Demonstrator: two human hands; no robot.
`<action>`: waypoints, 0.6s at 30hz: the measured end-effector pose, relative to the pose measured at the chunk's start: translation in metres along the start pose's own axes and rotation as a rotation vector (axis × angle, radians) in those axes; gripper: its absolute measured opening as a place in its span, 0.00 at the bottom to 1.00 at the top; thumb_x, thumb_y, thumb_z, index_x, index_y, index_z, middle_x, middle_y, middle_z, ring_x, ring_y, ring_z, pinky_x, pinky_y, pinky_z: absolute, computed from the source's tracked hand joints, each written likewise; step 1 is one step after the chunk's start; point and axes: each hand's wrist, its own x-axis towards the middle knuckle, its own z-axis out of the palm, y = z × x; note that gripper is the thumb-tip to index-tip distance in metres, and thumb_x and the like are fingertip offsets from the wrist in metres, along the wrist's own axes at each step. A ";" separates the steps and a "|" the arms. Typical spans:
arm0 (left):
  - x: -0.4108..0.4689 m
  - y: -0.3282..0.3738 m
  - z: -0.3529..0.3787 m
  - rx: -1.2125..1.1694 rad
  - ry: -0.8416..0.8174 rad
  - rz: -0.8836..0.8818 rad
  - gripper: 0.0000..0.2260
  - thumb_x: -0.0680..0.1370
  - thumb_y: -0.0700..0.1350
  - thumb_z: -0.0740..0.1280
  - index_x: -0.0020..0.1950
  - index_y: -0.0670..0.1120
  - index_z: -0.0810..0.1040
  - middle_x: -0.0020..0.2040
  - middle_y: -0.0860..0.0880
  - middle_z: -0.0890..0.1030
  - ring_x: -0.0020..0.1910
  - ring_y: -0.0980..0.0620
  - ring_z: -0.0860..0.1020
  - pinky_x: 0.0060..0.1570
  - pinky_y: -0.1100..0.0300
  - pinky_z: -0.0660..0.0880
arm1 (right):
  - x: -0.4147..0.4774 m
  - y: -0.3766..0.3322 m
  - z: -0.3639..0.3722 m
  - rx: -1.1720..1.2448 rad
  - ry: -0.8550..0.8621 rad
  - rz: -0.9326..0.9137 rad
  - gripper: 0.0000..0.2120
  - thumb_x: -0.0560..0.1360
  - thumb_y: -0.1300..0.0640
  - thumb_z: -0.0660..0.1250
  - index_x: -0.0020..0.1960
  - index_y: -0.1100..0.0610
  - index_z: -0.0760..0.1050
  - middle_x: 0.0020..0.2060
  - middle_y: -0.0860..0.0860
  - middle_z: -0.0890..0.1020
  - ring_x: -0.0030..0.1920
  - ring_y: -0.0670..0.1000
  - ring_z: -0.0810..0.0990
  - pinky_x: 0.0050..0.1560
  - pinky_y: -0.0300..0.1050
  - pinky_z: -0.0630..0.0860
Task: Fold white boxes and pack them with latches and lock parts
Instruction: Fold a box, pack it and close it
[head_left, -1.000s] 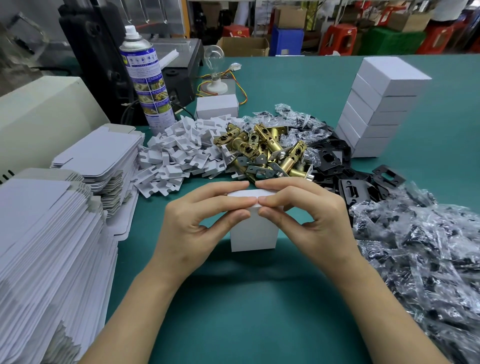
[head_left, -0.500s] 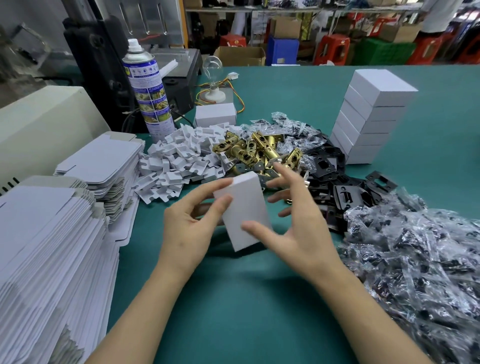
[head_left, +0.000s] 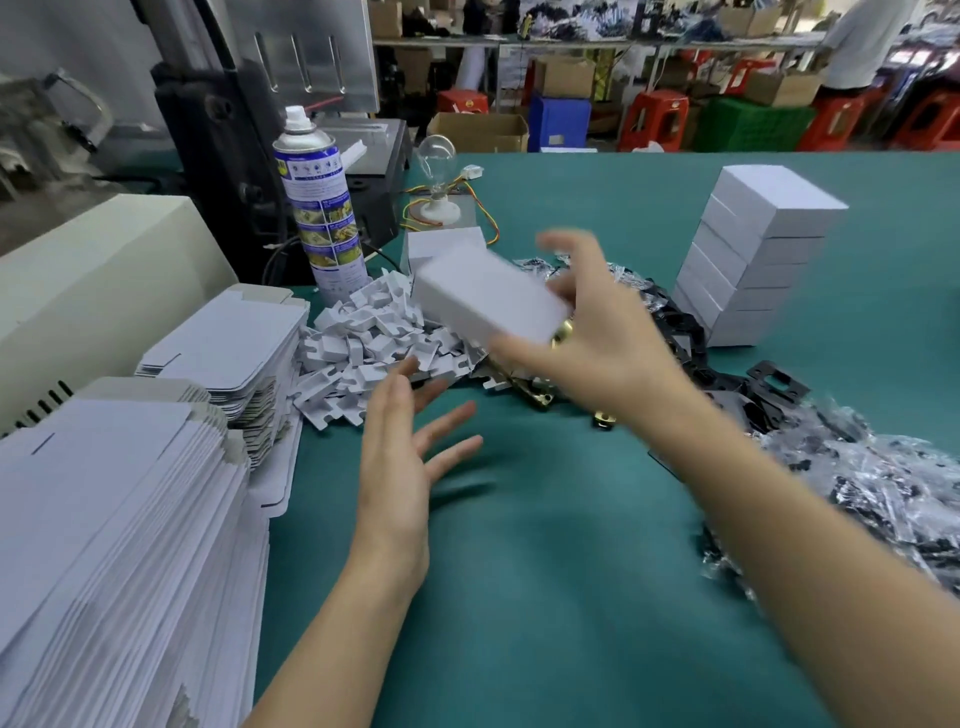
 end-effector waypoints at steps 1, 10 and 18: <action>-0.001 0.000 0.001 0.022 -0.019 -0.005 0.15 0.86 0.58 0.58 0.69 0.56 0.76 0.62 0.49 0.84 0.56 0.48 0.87 0.46 0.55 0.85 | 0.026 -0.001 -0.005 -0.023 -0.005 -0.006 0.42 0.67 0.46 0.79 0.74 0.48 0.62 0.48 0.45 0.78 0.45 0.47 0.79 0.38 0.32 0.74; -0.004 -0.012 0.003 0.199 -0.188 0.030 0.18 0.81 0.63 0.58 0.63 0.59 0.80 0.60 0.56 0.83 0.59 0.54 0.85 0.51 0.56 0.84 | 0.205 0.036 0.027 -0.156 -0.233 0.084 0.40 0.73 0.53 0.79 0.77 0.55 0.61 0.72 0.58 0.71 0.67 0.58 0.73 0.61 0.49 0.73; -0.006 -0.019 0.001 0.298 -0.306 0.013 0.19 0.75 0.67 0.62 0.59 0.64 0.83 0.60 0.61 0.83 0.61 0.57 0.82 0.52 0.54 0.84 | 0.270 0.050 0.061 -0.264 -0.431 0.050 0.34 0.76 0.57 0.76 0.77 0.52 0.64 0.76 0.56 0.67 0.68 0.56 0.71 0.63 0.48 0.70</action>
